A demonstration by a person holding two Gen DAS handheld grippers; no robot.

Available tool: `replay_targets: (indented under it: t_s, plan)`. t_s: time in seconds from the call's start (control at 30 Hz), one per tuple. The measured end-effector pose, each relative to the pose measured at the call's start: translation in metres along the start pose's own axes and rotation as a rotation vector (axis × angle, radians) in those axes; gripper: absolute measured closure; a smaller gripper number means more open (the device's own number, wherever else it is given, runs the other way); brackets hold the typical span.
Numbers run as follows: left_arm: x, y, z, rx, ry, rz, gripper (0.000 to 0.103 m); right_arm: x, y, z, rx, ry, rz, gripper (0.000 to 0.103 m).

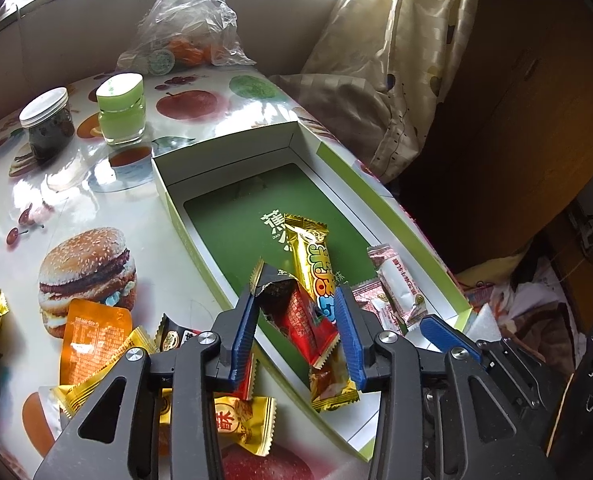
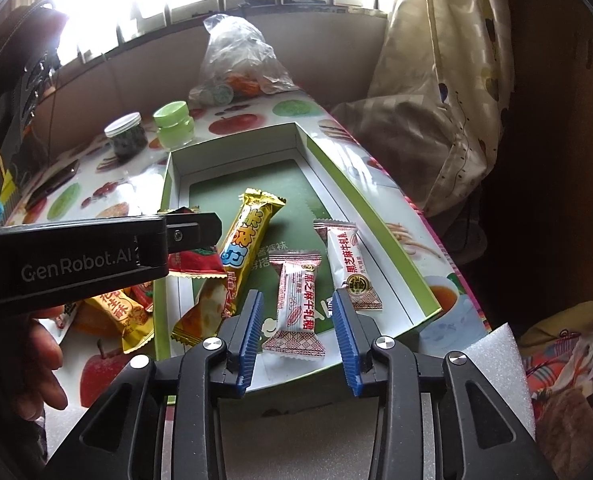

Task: Organize snacks
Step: 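Open the right tool releasing its bar while the left tool releases the red packet, then move both open tools back toward the snack pile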

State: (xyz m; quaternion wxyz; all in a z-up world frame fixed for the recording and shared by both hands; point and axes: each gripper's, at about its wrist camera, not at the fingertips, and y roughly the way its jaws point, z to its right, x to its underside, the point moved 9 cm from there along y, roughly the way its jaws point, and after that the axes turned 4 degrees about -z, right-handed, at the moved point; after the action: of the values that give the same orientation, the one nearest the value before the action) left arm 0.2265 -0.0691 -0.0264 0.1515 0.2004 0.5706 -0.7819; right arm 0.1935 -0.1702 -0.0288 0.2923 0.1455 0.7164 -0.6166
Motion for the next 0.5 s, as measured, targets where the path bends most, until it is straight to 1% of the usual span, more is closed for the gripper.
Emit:
replay_targets:
  t_s: [0.1,0.17,0.5]
  plan:
    - [0.001,-0.007,0.0,-0.006,-0.001,0.015,0.06,0.0,-0.003,0.001,0.002,0.008,0.007,0.066]
    - [0.002,-0.014,0.0,-0.003,-0.004,0.028,0.05,0.001,-0.006,0.001,0.002,0.014,0.011,0.065]
    - [0.013,-0.046,-0.01,-0.016,-0.023,0.08,0.05,0.001,-0.022,-0.006,-0.005,0.03,0.042,0.064]
